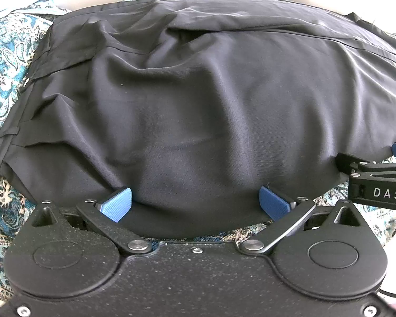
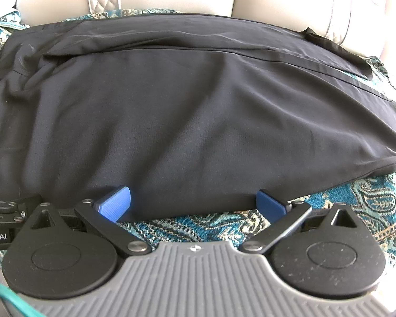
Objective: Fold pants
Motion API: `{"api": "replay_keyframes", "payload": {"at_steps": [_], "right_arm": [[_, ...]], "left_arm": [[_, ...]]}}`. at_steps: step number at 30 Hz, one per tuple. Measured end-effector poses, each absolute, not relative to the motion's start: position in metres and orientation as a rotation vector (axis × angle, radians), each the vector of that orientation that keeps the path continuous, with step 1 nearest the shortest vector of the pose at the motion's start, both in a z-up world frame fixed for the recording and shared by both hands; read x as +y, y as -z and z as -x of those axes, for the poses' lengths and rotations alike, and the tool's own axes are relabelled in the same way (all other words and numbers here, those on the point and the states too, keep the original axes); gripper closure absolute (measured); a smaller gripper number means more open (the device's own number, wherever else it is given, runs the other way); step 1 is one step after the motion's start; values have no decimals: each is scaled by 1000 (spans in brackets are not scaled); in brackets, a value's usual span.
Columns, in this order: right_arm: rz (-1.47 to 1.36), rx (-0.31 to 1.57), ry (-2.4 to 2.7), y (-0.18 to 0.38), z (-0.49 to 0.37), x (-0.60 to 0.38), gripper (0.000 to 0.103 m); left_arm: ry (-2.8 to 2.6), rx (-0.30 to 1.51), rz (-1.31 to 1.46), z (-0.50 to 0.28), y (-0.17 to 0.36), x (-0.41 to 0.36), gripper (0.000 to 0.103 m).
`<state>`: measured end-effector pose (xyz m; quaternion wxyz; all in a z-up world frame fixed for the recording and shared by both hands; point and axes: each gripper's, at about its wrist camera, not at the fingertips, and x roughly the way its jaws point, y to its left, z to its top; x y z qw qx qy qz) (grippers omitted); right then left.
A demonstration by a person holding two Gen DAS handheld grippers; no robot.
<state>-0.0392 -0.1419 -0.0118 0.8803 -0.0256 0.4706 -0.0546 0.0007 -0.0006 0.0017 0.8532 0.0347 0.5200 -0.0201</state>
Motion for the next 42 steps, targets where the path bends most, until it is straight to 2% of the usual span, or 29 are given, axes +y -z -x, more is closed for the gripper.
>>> {"api": "replay_keyframes", "payload": {"at_steps": [29,42], "right_arm": [[59,979,107,13,39,-140,0],[100,1058,3,8,19,-149,0]], "left_arm": [[41,1090,-75,0,-2,-1,0],[48,1109,-62,-4,-4,1,0]]}}
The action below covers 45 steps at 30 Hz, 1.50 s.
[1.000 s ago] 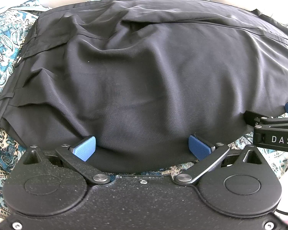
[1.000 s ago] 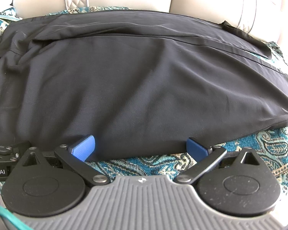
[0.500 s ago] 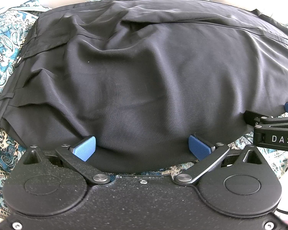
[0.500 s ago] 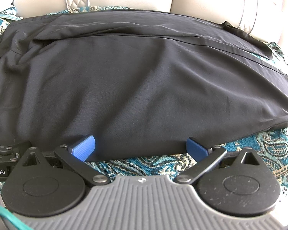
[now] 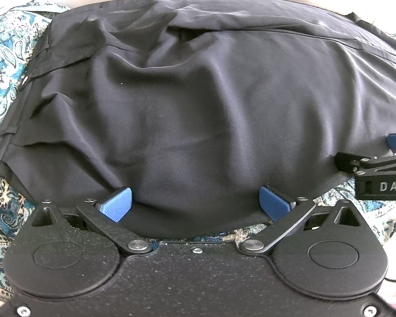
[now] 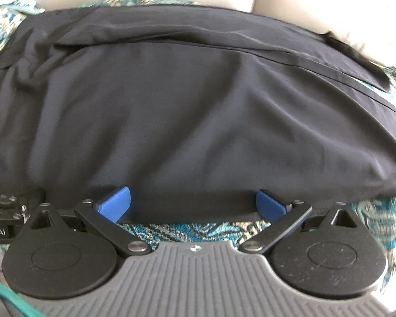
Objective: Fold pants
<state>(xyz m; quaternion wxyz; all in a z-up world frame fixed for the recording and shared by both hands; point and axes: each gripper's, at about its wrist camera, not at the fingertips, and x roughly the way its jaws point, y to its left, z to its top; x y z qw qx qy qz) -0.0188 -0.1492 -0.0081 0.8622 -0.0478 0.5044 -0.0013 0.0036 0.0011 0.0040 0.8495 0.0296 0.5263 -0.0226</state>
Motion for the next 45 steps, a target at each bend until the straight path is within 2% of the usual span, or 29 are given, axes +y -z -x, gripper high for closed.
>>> {"api": "replay_keyframes", "payload": {"at_steps": [16,24,28,32,38,45], "right_arm": [[123,1160,-107,5,6,-158,0],[75,1099,-89,-25,4,-171,0],[32,1004,-71,-48,-5,-175,0],[13,915,-47,-65,-21,-175,0],[14,839,-68,-74,-45,-165,0],[11,803,-43,-71,-58,-174,0]], "left_arm": [[148,1239,-77,-33,-8,13,1],[76,1000,107,-67,-69,62,1],[-58,796,297,-120,-105,108,0],[-190,725,309,-191,-117,141,0],[-491,786,329,-295,-92,180,0],[-772,830,610,-338,-31,232,0]]}}
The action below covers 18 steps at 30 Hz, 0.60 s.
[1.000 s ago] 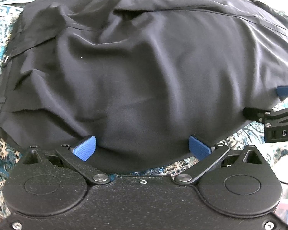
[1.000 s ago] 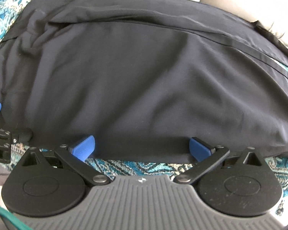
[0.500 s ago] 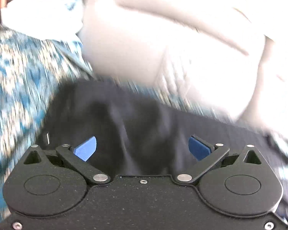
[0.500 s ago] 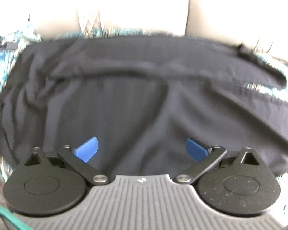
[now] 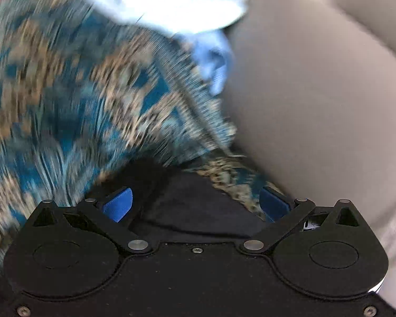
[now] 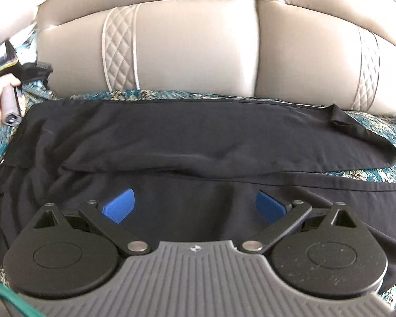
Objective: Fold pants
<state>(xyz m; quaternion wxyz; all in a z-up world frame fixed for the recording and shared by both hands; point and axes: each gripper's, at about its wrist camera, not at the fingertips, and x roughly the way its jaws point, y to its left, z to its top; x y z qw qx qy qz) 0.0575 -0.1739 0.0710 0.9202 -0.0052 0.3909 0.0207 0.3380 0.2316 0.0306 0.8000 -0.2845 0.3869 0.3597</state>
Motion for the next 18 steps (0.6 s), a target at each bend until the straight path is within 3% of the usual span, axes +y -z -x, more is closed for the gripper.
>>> {"api": "replay_keyframes", "payload": {"at_steps": [7,9,10,13,18], "right_arm": [[15,793,-9,-63,-61,-180,0],[11,792,-12,-61,-64,-178,0],[5,788,-16,-61,-65,-178,0],[-23,778,-28,-62,-71,-174,0],[-72,804,-43,-58,-98,-160,0]], "left_arm": [[-850,889,715,-350,13,244,3],[-870,862,690,-342,17,240,22],[-875,843,654,-337,16,237,44],[-836,848,601,-322,14,237,77],[-691,815,677,-286,3,246,89]]}}
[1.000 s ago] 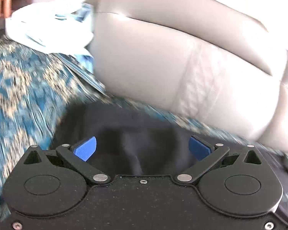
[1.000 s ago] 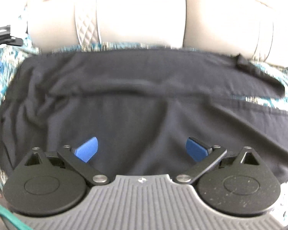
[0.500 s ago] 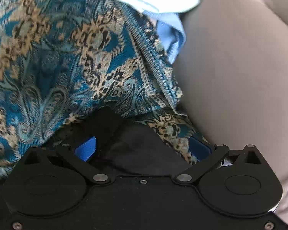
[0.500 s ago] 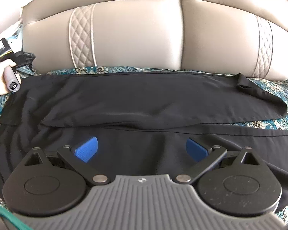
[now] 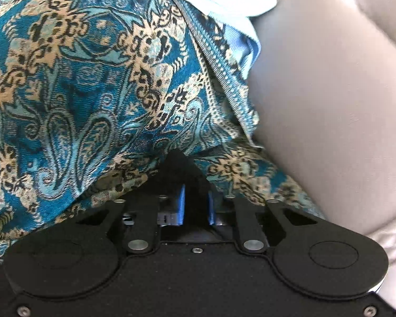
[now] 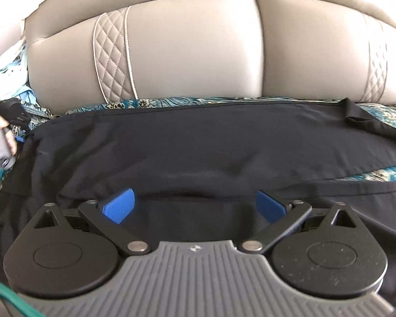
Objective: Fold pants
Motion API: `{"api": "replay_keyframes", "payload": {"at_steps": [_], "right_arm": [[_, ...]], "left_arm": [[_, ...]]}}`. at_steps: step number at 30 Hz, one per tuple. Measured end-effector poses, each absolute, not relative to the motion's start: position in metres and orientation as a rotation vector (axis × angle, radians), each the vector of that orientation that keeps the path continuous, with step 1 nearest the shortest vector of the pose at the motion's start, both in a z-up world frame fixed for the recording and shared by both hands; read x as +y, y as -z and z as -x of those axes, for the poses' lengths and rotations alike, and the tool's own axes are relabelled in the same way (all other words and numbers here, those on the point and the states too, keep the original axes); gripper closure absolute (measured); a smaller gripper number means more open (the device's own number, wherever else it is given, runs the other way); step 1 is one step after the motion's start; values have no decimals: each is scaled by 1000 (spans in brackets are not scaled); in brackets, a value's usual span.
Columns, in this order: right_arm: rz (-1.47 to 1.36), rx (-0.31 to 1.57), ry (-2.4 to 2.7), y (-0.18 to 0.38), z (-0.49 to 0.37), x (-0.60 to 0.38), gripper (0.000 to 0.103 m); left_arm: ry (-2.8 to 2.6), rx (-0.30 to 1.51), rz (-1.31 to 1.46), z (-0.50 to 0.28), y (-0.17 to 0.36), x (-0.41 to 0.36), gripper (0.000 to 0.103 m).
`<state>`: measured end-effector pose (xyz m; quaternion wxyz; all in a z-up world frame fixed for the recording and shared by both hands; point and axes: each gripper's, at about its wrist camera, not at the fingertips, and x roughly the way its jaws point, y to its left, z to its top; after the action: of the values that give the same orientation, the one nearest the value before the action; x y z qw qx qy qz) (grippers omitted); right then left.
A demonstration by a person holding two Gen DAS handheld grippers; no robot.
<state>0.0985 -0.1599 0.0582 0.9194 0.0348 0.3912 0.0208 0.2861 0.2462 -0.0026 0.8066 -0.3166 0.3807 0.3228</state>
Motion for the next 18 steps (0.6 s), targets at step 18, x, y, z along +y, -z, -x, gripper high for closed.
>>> {"api": "replay_keyframes", "payload": {"at_steps": [18], "right_arm": [[-790,892,-254,-18,-215,-137,0]], "left_arm": [[-438,803,500,-210,-86,219,98]]}}
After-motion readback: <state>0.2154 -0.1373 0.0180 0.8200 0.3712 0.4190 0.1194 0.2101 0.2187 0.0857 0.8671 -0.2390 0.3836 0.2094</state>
